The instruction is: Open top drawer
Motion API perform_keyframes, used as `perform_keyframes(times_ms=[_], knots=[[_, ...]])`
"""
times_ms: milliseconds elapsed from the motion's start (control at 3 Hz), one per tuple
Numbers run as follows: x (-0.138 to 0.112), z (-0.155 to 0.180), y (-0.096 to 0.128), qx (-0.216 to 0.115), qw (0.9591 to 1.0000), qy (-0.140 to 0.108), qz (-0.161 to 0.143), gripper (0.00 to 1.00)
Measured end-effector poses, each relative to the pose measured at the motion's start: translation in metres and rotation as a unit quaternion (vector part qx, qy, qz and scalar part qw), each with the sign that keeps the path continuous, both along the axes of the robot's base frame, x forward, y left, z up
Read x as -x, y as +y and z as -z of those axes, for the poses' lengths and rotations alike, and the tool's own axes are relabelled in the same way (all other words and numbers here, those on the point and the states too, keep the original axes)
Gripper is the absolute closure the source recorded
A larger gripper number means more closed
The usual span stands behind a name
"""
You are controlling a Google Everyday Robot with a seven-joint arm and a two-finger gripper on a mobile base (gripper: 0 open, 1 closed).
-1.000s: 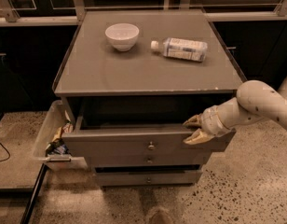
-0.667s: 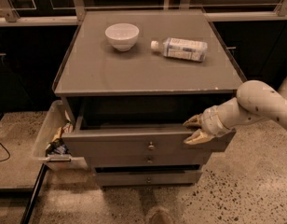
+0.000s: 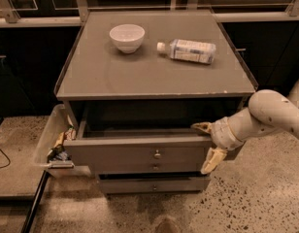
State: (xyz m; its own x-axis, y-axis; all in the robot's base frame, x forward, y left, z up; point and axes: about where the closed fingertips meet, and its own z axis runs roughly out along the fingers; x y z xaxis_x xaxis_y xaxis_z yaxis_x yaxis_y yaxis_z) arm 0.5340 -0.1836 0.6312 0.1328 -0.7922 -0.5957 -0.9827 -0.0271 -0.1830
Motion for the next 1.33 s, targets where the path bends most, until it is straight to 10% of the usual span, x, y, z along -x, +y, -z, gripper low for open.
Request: perform_keyframes(times_ms=[1000,1333], knots=[[0.057,-0.012,-0.011,0.002,0.9998,0.008,-0.017,0.83],[0.058,-0.012,-0.011,0.002,0.9998,0.008,-0.017,0.00]])
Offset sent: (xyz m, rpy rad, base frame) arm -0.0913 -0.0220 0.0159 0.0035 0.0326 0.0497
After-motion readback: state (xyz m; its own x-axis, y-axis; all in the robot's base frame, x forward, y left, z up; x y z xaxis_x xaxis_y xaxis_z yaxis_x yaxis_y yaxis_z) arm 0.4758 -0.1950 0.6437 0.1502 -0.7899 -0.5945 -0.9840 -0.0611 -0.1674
